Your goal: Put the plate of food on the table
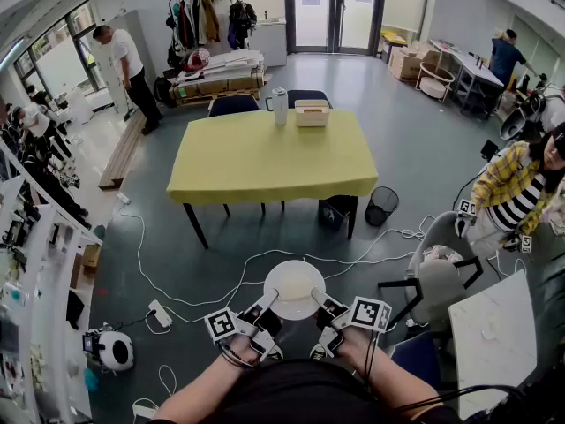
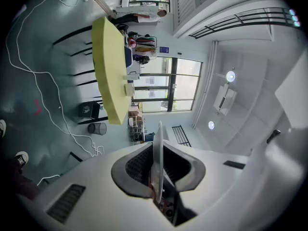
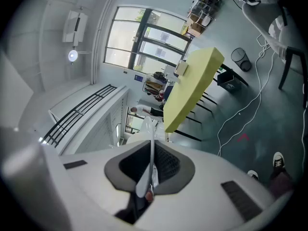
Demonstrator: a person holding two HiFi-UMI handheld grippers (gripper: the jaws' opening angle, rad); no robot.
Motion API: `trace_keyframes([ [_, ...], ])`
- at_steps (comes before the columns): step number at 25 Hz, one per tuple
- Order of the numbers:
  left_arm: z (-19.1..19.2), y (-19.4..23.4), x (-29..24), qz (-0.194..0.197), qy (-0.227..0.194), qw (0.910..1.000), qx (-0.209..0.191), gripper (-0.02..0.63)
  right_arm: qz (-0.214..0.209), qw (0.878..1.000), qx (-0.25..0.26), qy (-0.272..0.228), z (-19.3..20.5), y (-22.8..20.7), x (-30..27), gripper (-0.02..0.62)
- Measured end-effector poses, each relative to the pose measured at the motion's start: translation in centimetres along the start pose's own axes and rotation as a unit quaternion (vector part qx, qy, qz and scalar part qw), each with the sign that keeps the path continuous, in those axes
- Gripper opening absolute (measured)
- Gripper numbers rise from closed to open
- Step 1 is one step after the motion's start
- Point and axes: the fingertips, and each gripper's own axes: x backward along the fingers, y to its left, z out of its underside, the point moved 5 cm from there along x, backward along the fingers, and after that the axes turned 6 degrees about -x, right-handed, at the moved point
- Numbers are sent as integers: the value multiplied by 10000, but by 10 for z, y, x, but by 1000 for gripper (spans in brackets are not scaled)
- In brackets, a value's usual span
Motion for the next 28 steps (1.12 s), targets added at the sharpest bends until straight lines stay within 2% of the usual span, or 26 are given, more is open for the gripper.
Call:
trace_keyframes([
  [18,-31,7,-7,-124,208,9997,-76,54,-71,9994,-302,-143,-3,-5,-28,28],
  [28,-67,16,-7,-53,360,9993,-10,55,24,9991,-265,-321,-1,-1,-60,28],
])
